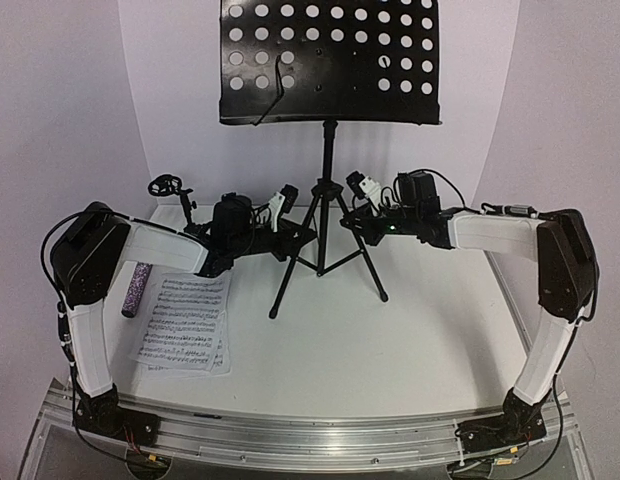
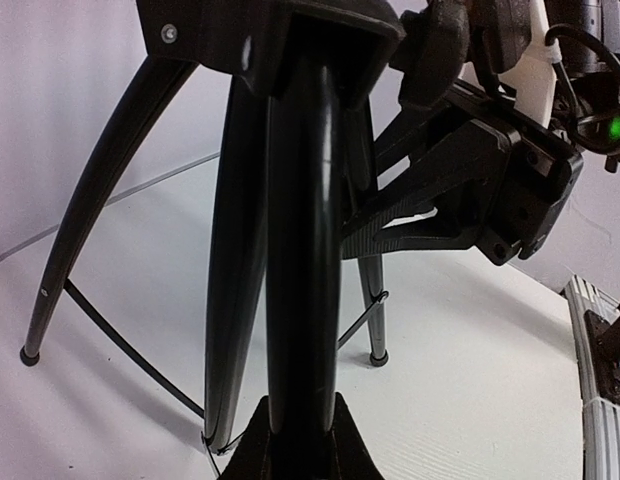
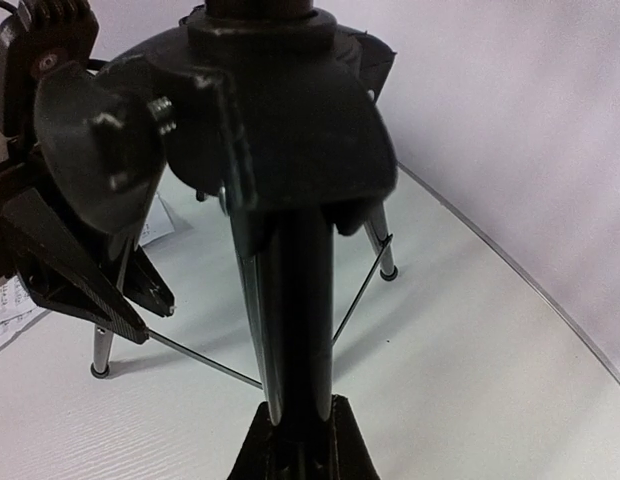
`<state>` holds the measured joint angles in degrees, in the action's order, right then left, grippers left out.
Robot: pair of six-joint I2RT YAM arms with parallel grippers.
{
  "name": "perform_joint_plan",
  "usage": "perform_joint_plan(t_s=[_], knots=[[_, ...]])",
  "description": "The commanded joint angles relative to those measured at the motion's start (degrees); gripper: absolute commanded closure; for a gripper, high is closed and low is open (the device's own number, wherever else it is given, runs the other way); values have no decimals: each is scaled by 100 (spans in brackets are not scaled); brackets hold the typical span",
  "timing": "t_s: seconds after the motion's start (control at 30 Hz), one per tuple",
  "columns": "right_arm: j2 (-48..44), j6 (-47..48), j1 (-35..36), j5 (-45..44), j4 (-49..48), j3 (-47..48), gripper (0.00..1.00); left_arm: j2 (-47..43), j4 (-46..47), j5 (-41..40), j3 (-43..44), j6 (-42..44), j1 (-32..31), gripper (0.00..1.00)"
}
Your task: Pack up the instrument practice props
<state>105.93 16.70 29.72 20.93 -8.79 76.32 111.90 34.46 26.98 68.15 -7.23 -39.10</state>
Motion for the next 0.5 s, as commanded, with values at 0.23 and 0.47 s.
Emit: perform_joint_plan(t_s=[0.23, 0.47], knots=[[-248, -1566, 1032, -578, -953, 486, 100, 156, 614, 1148, 1315, -364, -299, 100], [-177, -1620, 1235, -645, -984, 1236, 100, 271, 841, 1408, 1459, -496, -352, 100]])
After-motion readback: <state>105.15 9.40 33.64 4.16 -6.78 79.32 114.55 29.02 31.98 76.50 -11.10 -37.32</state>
